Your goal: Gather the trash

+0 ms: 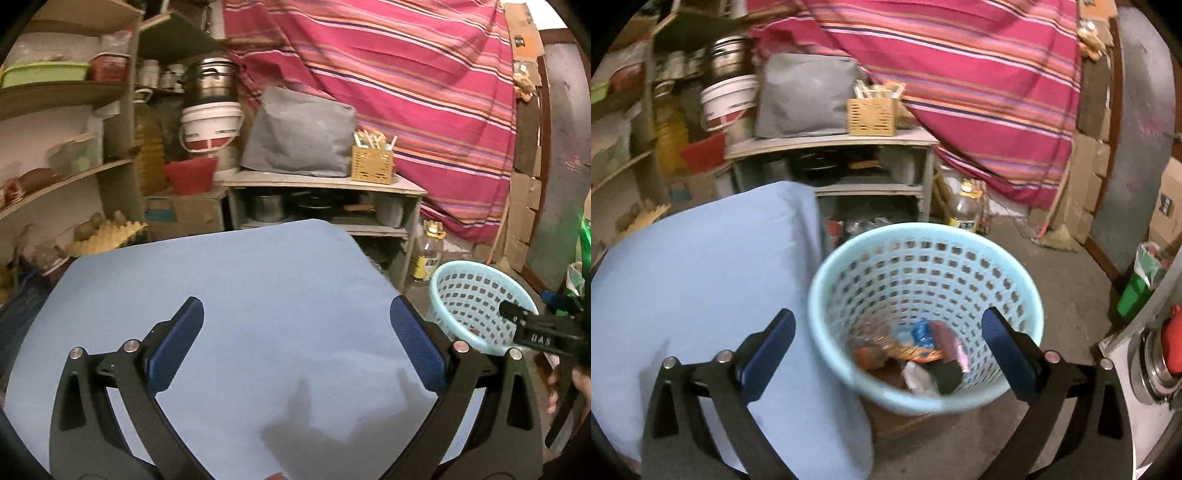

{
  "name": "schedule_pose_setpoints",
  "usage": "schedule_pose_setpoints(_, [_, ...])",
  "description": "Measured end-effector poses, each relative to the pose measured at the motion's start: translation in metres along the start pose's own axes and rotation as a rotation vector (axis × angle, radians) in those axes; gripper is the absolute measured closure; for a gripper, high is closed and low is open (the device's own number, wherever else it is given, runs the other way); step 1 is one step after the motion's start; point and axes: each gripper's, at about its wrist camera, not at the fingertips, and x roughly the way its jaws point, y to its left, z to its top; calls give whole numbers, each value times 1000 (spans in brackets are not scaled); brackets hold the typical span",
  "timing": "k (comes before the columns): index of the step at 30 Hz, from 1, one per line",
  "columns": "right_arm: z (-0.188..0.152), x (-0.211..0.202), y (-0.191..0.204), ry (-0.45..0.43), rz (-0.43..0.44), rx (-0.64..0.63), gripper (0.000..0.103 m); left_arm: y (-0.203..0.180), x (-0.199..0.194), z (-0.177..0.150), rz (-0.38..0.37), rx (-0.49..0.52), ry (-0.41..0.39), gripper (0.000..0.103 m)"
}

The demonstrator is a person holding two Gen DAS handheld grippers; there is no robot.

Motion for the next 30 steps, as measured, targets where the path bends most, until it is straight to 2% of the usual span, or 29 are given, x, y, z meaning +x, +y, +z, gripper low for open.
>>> schedule_pose_setpoints(2, [-9, -11, 13, -11, 9, -11, 5, 15, -12, -10, 18, -17, -8, 5])
schedule_pose_setpoints(6, [-35, -39, 41, -46, 93, -9, 5, 40, -29, -30, 55, -33, 2, 5])
schedule_pose_setpoints(10, [-54, -56, 67, -75, 139, -48, 5, 61, -46, -49, 112, -29, 6, 5])
schedule_pose_setpoints(14, [-73, -76, 91, -127, 167, -82, 5, 76, -58, -68, 120, -61, 31, 5])
schedule_pose_setpoints(17, [-88, -90, 111, -171, 174, -129, 5, 82, -66, -80, 155, -56, 37, 5])
schedule_pose_setpoints(25, [-98, -113, 143, -241, 209, -191, 5, 102, -86, -94, 231, -62, 9, 5])
schedule_pose_setpoints(30, [-101, -114, 151, -238, 210, -180, 5, 112, -95, -99, 233, -98, -7, 5])
